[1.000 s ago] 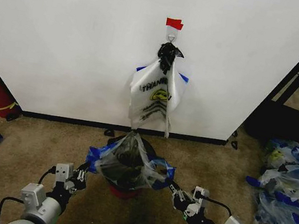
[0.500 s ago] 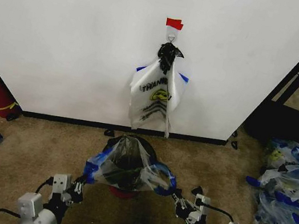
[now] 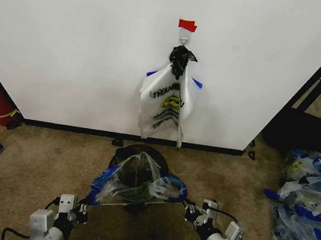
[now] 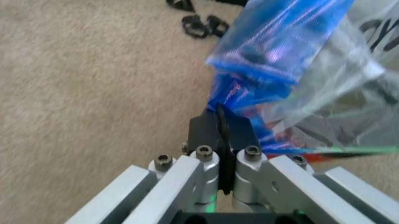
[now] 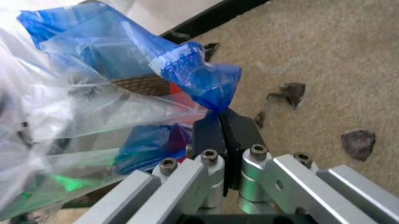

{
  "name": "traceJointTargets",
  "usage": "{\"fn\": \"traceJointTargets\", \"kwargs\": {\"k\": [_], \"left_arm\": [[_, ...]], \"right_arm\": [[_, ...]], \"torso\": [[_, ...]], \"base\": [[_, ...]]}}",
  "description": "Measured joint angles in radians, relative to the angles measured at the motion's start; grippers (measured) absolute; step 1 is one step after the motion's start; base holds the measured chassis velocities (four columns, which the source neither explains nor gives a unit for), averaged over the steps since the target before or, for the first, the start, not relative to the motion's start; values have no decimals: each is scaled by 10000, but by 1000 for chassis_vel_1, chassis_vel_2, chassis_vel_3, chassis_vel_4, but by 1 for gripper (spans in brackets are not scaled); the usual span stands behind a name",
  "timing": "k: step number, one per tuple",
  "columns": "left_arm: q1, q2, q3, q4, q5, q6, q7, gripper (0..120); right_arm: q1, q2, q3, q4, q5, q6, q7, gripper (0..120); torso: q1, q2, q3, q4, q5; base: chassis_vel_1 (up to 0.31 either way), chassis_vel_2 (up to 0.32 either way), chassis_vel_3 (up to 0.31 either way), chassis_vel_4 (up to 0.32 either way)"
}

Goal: Pick up the garbage bag from the wall and place it over the trash bin.

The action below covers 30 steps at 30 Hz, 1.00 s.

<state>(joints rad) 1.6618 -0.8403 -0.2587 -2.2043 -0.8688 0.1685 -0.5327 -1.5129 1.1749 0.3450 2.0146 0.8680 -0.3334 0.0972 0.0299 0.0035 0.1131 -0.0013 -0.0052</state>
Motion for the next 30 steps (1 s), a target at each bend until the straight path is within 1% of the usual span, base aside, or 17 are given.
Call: {"fn": "traceJointTargets", "kwargs": {"k": [9, 15, 21, 30], "left_arm": [[-751, -99, 628, 377, 24, 168, 40, 0], [-1394, -320, 1190, 746, 292, 215, 142, 0], [-1456, -421, 1479, 820, 555, 281, 175, 0], [-1321, -460, 1386, 849, 758, 283, 175, 0]], "right_arm": [[744, 52, -127, -691, -72, -42, -6, 0], [1745, 148, -485, -1679, -388, -289, 52, 0], [2040, 125, -700, -2195, -891, -364, 51, 0], [2333, 139, -820, -2512, -1132, -371, 55, 0]], "torso": [[0, 0, 0, 1, 1], [0, 0, 0, 1, 0], [0, 0, 0, 0, 1], [0, 0, 0, 0, 0]], "base": [[0, 0, 0, 0], [0, 0, 0, 0], [0, 0, 0, 0], [0, 0, 0, 0]]}}
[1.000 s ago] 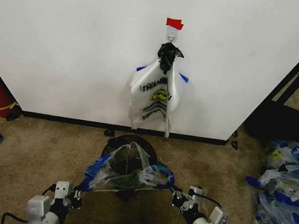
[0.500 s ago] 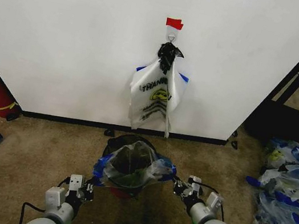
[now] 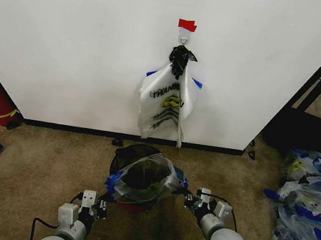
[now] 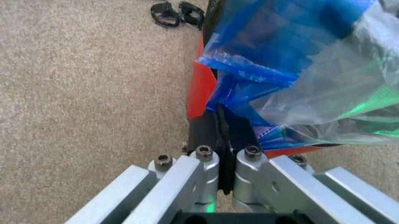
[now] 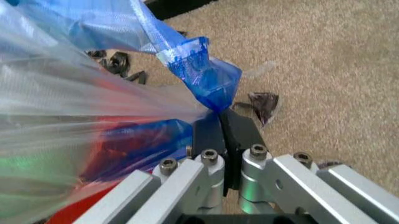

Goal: Pick up the garbage bag from the wall and place it over the trash bin.

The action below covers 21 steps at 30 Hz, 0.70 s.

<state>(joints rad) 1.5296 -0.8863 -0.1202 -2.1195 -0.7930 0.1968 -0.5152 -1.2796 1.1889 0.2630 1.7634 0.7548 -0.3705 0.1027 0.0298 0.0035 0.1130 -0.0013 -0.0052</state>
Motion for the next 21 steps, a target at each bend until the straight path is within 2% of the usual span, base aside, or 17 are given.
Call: {"fn": "traceJointTargets", "kwargs": {"k": [4, 7, 12, 13, 14, 19, 20, 21], "left_arm": [[323, 35, -185, -347, 116, 65, -56, 0], [579, 87, -312, -582, 241, 118, -71, 7], [1414, 206, -641, -1289, 949, 131, -91, 27], [1414, 206, -641, -1289, 949, 131, -91, 27], [1521, 215, -669, -1365, 1083, 114, -95, 32], [2042, 207, -748, -1943, 1763, -75, -118, 54], [2042, 207, -748, -1943, 1763, -75, -118, 54], [2095, 211, -756, -2018, 1840, -117, -104, 59]], "right_arm": [[25, 13, -20, 84, 19, 72, -19, 0], [-76, -16, 1, 256, 31, 123, -39, 3], [-762, -327, 299, 1026, -2, 325, -278, 25], [-762, -327, 299, 1026, -2, 325, -278, 25], [-877, -384, 358, 1151, -12, 353, -327, 27], [-1539, -754, 814, 1991, -169, 689, -624, 51], [-1539, -754, 814, 1991, -169, 689, -624, 51], [-1637, -806, 887, 2114, -250, 794, -654, 54]], "torso": [[0, 0, 0, 0, 0], [0, 0, -1, 1, 0], [0, 0, -1, 0, 0], [0, 0, -1, 0, 0], [-1, 0, -1, 0, 1], [-2, 0, -2, 0, 0], [-2, 0, -2, 0, 0], [-2, 0, -1, 1, 0]], "base": [[0, 0, 0, 0], [0, 0, 0, 0], [0, 0, 0, 0], [0, 0, 0, 0], [0, 0, 0, 0], [0, 0, 0, 0], [0, 0, 0, 0], [0, 0, 0, 0]]}}
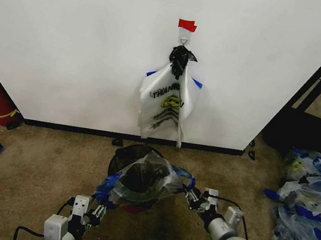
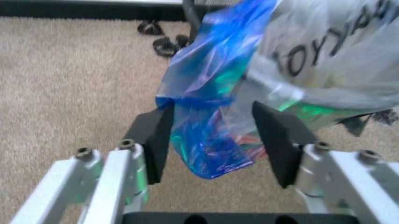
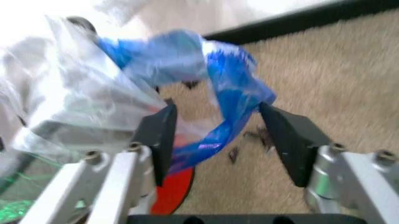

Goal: Pick up the garbage bag from the wall and place it over the trash bin.

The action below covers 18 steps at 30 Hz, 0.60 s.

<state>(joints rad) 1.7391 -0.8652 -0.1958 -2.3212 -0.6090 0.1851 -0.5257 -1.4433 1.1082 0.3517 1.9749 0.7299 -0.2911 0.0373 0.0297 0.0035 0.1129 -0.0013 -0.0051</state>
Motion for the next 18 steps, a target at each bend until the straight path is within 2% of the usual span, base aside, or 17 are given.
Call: {"fn": "traceJointTargets", "kwargs": {"k": [5, 6, 7, 8, 9, 11, 14, 18], "left_arm": [[295, 197, -156, -409, 246, -184, 167, 79], [295, 197, -156, -409, 246, -184, 167, 79], [363, 235, -188, -460, 341, -261, 197, 84], [459, 260, -238, -521, 459, -355, 243, 89], [556, 262, -299, -586, 581, -452, 289, 94], [709, 224, -456, -698, 825, -741, 457, 98], [764, 155, -631, -768, 930, -971, 633, 100], [341, 221, -1198, -982, 597, -1523, 1214, 100]], "right_arm": [[-581, -158, 494, 691, -231, 199, -43, 76], [-581, -158, 494, 691, -231, 199, -43, 76], [-714, -183, 605, 819, -349, 232, -36, 77], [-886, -211, 736, 943, -527, 329, -37, 86], [-1033, -226, 850, 1051, -685, 480, -46, 89], [-1301, -223, 1057, 1244, -907, 863, -70, 97], [-1492, -186, 1193, 1377, -1043, 1248, -133, 99], [-2080, 364, 1558, 1757, -2208, 3253, -437, 100]], "torso": [[0, 0, 0, -1, 1], [0, 0, 0, -1, 1], [0, 0, 0, -1, 0], [0, 0, 0, 0, -1], [0, 0, 0, -1, -1], [0, 0, 0, 0, 0], [0, 0, 0, 0, 0], [0, 0, 1, 3, 0]], "base": [[0, 0, 0, 0], [0, 0, 0, 0], [0, 0, 0, 0], [0, 0, 0, 0], [0, 0, 0, 0], [0, 0, 0, 0], [0, 0, 0, 0], [0, 0, 0, 0]]}}
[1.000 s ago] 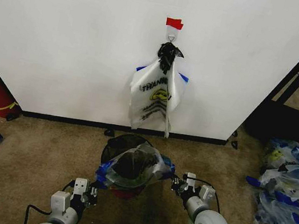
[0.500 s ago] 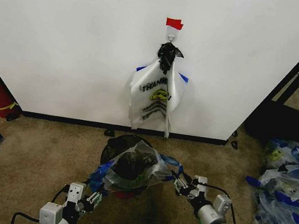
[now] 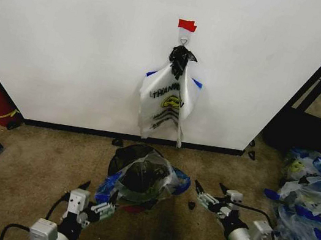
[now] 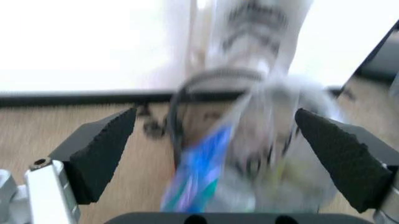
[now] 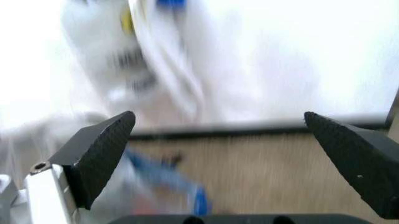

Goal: Pick up the garbage bag from the wall and place it over the trash bin.

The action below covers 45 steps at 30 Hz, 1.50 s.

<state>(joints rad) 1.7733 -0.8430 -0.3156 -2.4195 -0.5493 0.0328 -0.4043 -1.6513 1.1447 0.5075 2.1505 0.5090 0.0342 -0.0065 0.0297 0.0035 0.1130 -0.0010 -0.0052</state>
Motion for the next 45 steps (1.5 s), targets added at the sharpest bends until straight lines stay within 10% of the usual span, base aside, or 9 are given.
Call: {"fn": "traceJointTargets", "kwargs": {"k": [6, 9, 15, 40, 45], "left_arm": [[-1794, 702, -383, 132, -1720, 38, 592, 100], [-2184, 405, -604, 367, -1934, 184, 780, 100], [-3745, 416, -208, 1796, -2413, 844, 1146, 100], [-9241, 1337, 3674, 6111, -4371, 3695, 3976, 100], [-9506, 1206, 3828, 6481, -4638, 3772, 3942, 83]], "right_arm": [[-402, 1227, 42, 305, -2578, 2249, -466, 100], [-157, 1730, -180, 330, -3382, 2502, -557, 100], [-902, 2317, 51, 641, -4212, 2703, -609, 100], [-1765, 1412, 203, 1551, -3089, 3157, -676, 100], [-1779, 1389, 149, 1794, -3021, 2935, -570, 100]], "torso": [[2, 0, 2, -17, 0], [1, 0, 1, 18, 6], [1, 0, 1, -11, 1], [2, 0, 1, -1, 0], [2, 0, 0, -6, 0]], "base": [[0, 0, 0, 0], [0, 0, 0, 0], [0, 0, 0, 0], [0, 0, 0, 0], [0, 0, 0, 0]]}}
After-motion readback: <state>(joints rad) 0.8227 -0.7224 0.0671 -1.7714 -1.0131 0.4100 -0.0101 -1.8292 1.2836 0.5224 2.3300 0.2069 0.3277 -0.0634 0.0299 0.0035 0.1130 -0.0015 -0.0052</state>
